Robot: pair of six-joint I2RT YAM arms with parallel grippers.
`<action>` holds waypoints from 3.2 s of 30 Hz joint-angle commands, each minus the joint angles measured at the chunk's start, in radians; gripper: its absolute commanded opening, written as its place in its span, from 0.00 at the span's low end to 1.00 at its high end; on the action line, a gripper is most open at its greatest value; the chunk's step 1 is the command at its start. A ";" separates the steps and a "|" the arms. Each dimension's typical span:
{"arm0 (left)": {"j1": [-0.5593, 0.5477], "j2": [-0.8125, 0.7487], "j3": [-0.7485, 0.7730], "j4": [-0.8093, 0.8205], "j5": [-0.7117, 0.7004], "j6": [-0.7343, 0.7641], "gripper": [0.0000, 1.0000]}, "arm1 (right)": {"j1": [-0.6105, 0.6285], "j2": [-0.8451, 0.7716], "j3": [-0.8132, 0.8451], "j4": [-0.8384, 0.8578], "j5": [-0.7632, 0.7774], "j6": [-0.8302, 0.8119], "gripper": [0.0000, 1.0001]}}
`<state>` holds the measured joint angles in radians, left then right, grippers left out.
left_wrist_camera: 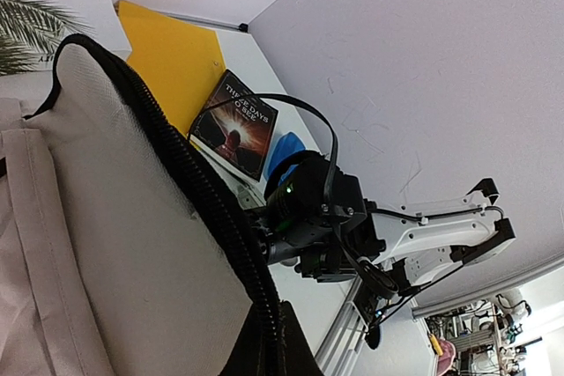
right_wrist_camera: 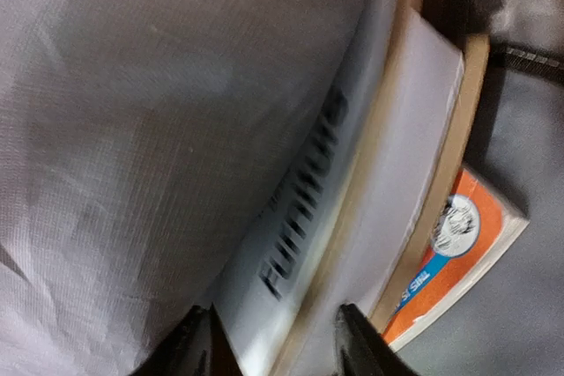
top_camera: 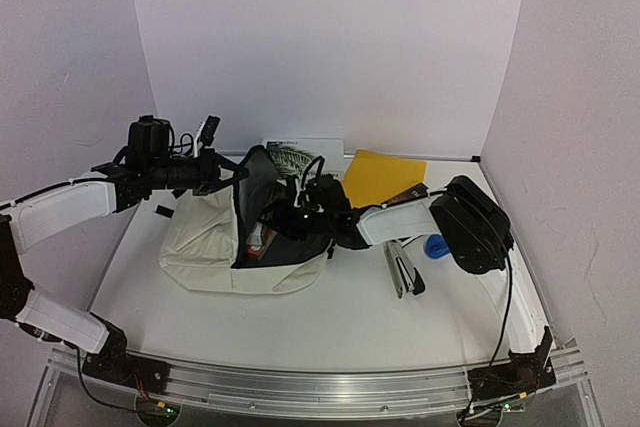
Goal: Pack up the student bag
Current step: Place the book in the student bag, then pick up the book from the center of the board.
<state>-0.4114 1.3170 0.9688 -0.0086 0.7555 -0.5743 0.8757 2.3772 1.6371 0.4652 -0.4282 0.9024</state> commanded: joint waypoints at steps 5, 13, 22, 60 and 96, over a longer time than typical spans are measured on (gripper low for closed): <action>0.006 -0.081 0.036 -0.140 -0.300 0.075 0.00 | 0.006 -0.178 -0.129 0.051 0.160 -0.108 0.64; 0.119 -0.101 -0.048 -0.367 -0.585 -0.094 0.00 | -0.008 -0.491 -0.350 -0.041 0.379 -0.265 0.89; 0.250 -0.095 -0.140 -0.392 -0.499 -0.214 0.05 | -0.133 -0.561 -0.354 -0.212 0.355 -0.291 0.92; 0.306 0.910 0.837 0.036 -0.008 -0.047 0.90 | -0.416 0.162 0.256 -0.150 0.112 -0.265 0.73; 0.227 1.256 1.072 0.224 0.239 -0.113 0.74 | -0.448 0.198 0.295 0.014 -0.154 -0.178 0.73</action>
<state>-0.1471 2.6827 2.1067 0.1738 0.9112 -0.7261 0.4217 2.7090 2.0537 0.4168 -0.5167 0.7452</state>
